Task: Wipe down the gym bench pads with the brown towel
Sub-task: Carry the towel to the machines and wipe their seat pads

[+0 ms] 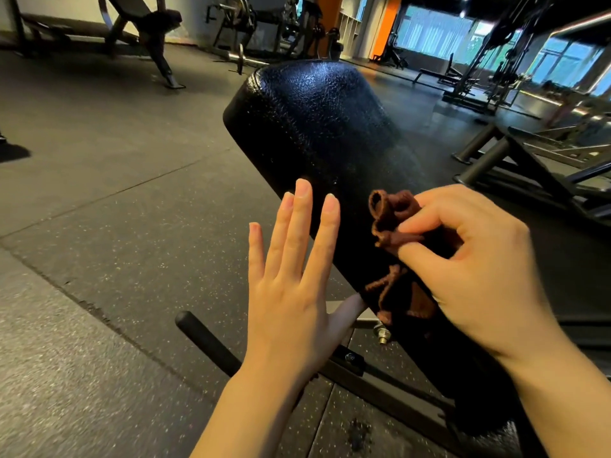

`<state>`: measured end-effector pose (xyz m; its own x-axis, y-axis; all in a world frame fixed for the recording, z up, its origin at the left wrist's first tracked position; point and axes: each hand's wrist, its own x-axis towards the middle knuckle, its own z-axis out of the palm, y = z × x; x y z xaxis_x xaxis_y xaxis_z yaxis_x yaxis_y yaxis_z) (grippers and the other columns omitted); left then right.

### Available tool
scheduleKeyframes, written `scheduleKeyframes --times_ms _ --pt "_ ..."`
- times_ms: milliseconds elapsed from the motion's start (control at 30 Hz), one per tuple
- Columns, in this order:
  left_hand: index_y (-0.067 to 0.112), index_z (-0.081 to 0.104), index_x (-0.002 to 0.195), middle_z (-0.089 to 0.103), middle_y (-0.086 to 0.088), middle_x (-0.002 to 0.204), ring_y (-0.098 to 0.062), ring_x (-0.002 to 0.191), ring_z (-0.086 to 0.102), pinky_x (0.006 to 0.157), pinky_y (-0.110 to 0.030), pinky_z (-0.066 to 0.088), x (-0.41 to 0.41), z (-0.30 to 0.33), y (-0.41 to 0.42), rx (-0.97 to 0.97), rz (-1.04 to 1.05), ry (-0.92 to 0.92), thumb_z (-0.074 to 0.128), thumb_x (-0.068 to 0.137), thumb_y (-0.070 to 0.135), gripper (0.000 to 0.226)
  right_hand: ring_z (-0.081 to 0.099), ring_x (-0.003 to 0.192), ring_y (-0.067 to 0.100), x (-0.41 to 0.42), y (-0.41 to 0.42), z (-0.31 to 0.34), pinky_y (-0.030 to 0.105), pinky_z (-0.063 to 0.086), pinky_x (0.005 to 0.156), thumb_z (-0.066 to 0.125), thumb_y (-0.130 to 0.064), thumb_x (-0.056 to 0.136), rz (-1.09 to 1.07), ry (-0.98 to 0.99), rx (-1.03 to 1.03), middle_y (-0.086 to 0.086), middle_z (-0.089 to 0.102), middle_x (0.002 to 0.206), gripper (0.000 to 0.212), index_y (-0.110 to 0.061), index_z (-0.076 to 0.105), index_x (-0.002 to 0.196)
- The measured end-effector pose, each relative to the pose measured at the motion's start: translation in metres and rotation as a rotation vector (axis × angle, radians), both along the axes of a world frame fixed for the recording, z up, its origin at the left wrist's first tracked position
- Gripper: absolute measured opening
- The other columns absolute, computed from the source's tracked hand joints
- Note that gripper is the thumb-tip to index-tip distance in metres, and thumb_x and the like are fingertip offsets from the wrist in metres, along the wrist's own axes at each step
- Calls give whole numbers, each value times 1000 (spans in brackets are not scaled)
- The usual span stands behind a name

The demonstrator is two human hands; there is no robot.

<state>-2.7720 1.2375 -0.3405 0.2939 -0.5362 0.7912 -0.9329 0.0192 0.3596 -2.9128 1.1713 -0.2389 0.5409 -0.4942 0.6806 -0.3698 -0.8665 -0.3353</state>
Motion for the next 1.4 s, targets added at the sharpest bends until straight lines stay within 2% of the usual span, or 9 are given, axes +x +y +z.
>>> scheduleKeyframes --times_ms 300,500,733,800,900,1067,1233,1333,1400 --pt "17 14 156 7 -9 164 -21 154 4 122 -47 5 -3 4 7 -3 -11 30 60 82 54 95 58 99 -7 -37 -10 -19 2 38 84 68 -12 72 -1 3 143 -21 64 97 23 -34 62 77" --pt "12 17 155 4 -11 164 -27 154 4 124 -49 11 -23 12 9 -61 -121 220 71 78 23 95 52 114 -7 -81 -4 -60 2 32 94 56 -45 84 -113 25 245 -29 56 114 19 -57 59 98" --pt "8 40 148 21 -21 160 -35 150 20 113 -63 30 -33 18 14 -122 -127 171 65 87 16 67 43 127 -9 -63 10 -70 5 28 105 52 -40 92 -112 10 169 -20 52 126 29 -31 60 119" --pt "9 43 147 26 -21 158 -35 149 21 117 -59 24 -42 19 15 -111 -107 108 64 88 16 63 21 135 -19 -72 9 -74 1 16 107 47 -49 96 -113 129 204 -30 34 139 37 -46 47 133" --pt "12 45 145 30 -19 157 -34 149 23 121 -52 18 -66 21 13 -87 -141 29 60 89 20 59 11 145 -2 -91 11 -92 16 9 114 33 -55 95 -208 168 395 -35 15 142 32 -68 28 124" --pt "16 48 141 40 -16 152 -33 146 29 119 -56 16 -113 17 6 44 -211 -88 50 88 28 55 53 123 31 -134 4 -134 46 39 102 11 -72 94 -423 111 485 9 61 125 65 -36 50 132" --pt "14 60 131 50 -13 146 -28 143 35 119 -57 11 -162 2 -1 223 -333 -245 47 87 32 50 38 138 11 -216 8 -158 19 27 110 -6 -83 80 -572 291 590 -6 43 149 101 -24 43 146" --pt "16 64 126 56 -10 140 -26 139 42 119 -56 11 -196 -17 -6 337 -452 -308 45 89 35 46 18 148 11 -271 17 -183 21 13 117 27 -45 104 -606 364 787 -10 21 158 52 -28 28 153" --pt "18 65 124 59 -8 137 -26 137 46 119 -55 13 -220 -33 -8 419 -534 -376 44 90 36 44 5 151 8 -314 21 -208 28 10 122 36 -37 105 -593 345 869 -15 11 161 50 -35 24 154"
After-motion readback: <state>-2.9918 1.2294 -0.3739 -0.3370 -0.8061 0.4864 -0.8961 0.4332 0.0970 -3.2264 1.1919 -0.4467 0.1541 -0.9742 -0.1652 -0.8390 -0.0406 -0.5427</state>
